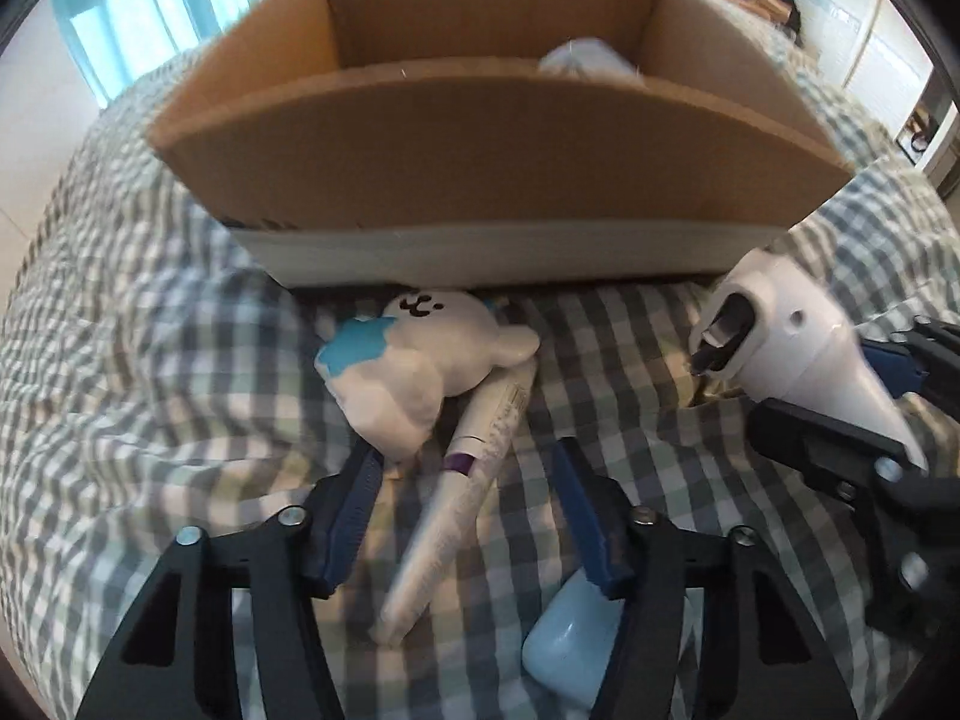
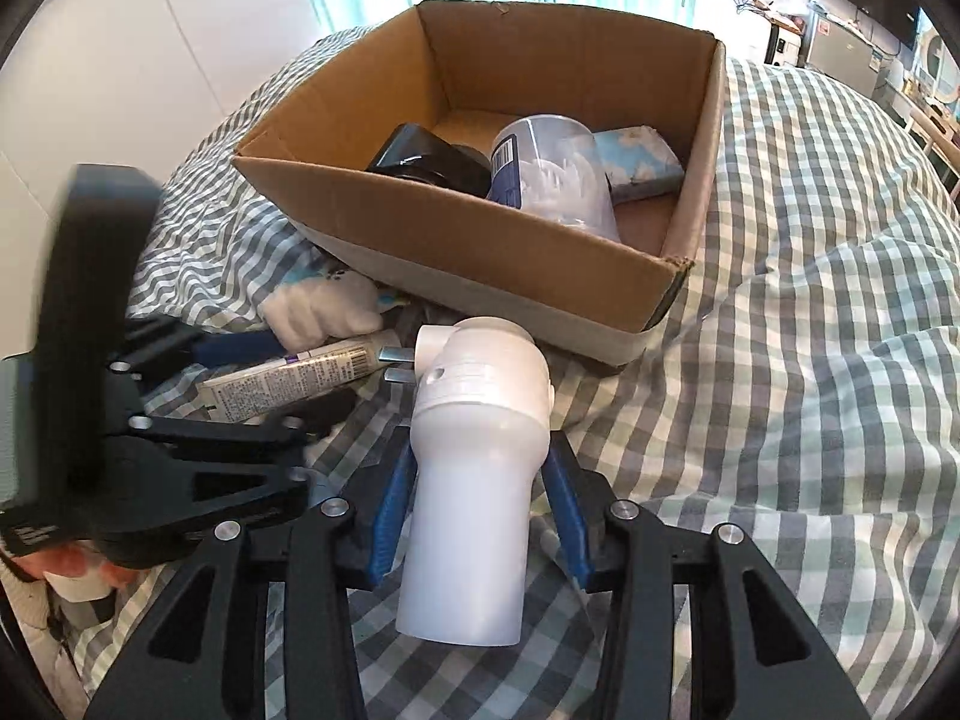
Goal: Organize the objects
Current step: 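Grasp the white plastic device with the right gripper while the left gripper grasps the toothpaste tube, then carry the toothpaste tube and white device into the box and release both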
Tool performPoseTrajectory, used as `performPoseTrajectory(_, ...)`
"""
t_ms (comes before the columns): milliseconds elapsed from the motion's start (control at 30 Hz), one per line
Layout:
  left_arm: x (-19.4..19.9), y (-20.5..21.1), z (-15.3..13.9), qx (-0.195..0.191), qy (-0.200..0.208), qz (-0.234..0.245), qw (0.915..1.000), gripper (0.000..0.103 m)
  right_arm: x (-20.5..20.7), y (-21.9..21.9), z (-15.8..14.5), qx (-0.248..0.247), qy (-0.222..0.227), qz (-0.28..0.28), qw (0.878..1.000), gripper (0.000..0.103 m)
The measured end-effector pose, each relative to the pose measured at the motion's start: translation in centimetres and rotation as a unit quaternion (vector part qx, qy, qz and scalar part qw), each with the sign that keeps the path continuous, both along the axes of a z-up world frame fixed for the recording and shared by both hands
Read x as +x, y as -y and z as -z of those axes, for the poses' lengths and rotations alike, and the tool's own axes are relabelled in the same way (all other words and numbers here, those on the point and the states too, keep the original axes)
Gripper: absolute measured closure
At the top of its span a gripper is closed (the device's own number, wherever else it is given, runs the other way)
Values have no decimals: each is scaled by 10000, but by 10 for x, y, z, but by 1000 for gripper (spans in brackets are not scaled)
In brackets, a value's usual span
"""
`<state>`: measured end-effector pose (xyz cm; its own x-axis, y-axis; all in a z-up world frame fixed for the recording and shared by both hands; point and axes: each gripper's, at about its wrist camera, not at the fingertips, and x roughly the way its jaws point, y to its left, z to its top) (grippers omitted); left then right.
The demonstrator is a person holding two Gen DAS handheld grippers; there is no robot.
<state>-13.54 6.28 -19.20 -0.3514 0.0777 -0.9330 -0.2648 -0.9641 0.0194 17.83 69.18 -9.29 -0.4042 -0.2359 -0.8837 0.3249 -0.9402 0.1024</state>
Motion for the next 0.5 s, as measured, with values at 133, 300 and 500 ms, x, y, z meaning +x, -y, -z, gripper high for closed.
performPoseTrajectory(133, 3, -6, 5, -46, 141, 121, 9998, 72, 0, -1, 2, 13, 17, -3, 10000, 60)
performPoseTrajectory(300, 19, -11, -2, -17, 120, 165, 9998, 86, 2, -6, -3, 12, -32, 40, 10000, 60)
performPoseTrajectory(500, 41, -8, -23, 199, -9, 69, 9998, 88, 11, -6, -16, 133, -196, 42, 9997, 60)
